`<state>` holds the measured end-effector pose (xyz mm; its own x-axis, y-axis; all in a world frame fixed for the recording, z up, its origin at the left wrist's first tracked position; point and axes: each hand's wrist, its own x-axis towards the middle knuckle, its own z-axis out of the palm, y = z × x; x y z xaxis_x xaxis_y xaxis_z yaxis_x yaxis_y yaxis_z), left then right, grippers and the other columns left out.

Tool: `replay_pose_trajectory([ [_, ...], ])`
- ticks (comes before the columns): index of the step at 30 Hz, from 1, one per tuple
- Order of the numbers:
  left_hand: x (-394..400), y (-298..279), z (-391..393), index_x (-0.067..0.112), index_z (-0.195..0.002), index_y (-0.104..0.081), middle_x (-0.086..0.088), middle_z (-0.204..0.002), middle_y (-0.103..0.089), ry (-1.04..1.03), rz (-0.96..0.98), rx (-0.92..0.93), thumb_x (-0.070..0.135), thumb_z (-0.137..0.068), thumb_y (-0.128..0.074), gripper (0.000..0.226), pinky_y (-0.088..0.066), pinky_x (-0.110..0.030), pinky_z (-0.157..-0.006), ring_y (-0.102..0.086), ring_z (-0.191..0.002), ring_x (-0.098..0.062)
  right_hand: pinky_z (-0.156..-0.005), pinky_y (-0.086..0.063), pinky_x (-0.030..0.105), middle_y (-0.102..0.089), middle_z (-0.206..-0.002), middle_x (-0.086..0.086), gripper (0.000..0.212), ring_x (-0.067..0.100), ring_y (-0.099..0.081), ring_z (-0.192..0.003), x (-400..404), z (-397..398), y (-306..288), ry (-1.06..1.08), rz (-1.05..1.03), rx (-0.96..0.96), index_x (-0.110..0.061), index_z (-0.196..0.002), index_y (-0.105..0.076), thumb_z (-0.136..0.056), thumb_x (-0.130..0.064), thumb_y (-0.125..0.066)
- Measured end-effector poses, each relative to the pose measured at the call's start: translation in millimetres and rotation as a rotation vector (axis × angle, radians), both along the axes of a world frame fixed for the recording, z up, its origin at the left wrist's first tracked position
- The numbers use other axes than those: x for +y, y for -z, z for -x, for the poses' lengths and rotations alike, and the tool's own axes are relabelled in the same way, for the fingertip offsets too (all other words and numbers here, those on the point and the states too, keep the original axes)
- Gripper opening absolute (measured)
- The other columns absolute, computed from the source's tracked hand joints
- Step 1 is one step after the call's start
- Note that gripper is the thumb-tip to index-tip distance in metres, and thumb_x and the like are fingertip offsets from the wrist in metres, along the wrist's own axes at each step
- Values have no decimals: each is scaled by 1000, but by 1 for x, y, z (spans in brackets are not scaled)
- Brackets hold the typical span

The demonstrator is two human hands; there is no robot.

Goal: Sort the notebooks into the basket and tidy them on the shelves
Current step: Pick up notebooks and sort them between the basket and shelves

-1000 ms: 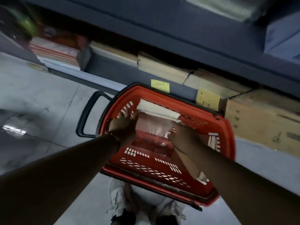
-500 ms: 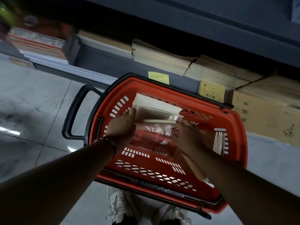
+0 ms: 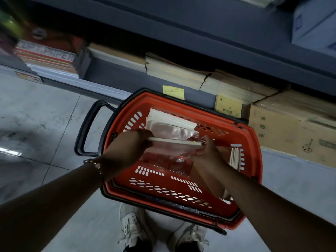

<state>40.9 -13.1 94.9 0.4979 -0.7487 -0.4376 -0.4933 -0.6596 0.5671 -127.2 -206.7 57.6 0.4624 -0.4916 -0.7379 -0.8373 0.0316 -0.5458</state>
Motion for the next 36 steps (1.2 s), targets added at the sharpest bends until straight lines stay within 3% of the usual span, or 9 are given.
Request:
replay_pose_trajectory([
  [2,7,-48,-10,38,-105,-63,21,-88,-62,-19,49,76,28,-100,-55,14,-46,-10,-66,-61,-80,7,-71,-53,24,-68,-119,5,97,20,-67,-100,-4,2,-24,-29,-81,7,-18,-153,-30,-74,-11,-86],
  [6,17,-149,-37,38,-94,-67,14,-82,-70,-146,206,256,44,-89,-68,7,-55,-18,-65,-67,-80,0,-92,-53,31,-72,-112,-5,41,14,-67,-105,-7,-6,-110,-55,-179,-71,-25,-118,-64,-82,-16,-79],
  [9,20,-223,-56,21,-89,-71,5,-80,-71,-232,308,266,45,-84,-73,25,-57,-24,-62,-69,-72,-9,-101,-51,38,-74,-114,-6,35,14,-68,-107,-7,-13,-193,-18,-196,-183,-23,-120,-69,-86,-19,-75],
  [12,20,-298,-64,11,-90,-70,1,-73,-66,-443,473,332,31,-86,-71,20,-51,-19,-56,-61,-64,-7,-94,-53,33,-75,-111,-3,31,17,-70,-106,1,-18,-284,34,-219,-265,-20,-121,-69,-90,-22,-70],
  [16,21,-387,-55,19,-97,-75,7,-95,-76,-627,643,614,26,-89,-60,18,-57,-21,-67,-71,-86,-9,-90,-56,30,-75,-112,2,29,20,-71,-105,18,-17,-398,108,-281,-413,-15,-121,-68,-91,-17,-67],
  [21,33,-471,-14,20,-121,-68,1,-119,-73,-445,427,802,24,-83,-73,39,-52,-39,-94,-70,-108,-19,-102,-49,40,-72,-120,6,36,23,-68,-113,31,-10,-506,241,-313,-557,-13,-127,-63,-91,-17,-66],
  [25,39,-531,-7,26,-126,-66,4,-122,-71,-282,285,785,24,-81,-80,47,-51,-43,-100,-68,-113,-18,-102,-50,44,-72,-120,9,39,25,-68,-111,39,6,-571,236,-263,-588,-12,-125,-63,-87,-22,-68],
  [31,9,-633,4,20,-117,-68,-3,-108,-76,-227,368,767,16,-80,-73,37,-57,-30,-74,-73,-98,-19,-88,-54,35,-75,-113,3,25,18,-71,-102,38,36,-665,332,-192,-727,-17,-119,-65,-95,-20,-60],
  [36,-20,-704,35,21,-125,-62,-13,-115,-73,-162,484,835,26,-62,-89,69,-51,-55,-95,-70,-106,-33,-81,-56,36,-76,-109,4,23,23,-73,-100,26,78,-729,445,-100,-815,-19,-119,-67,-97,-16,-58],
])
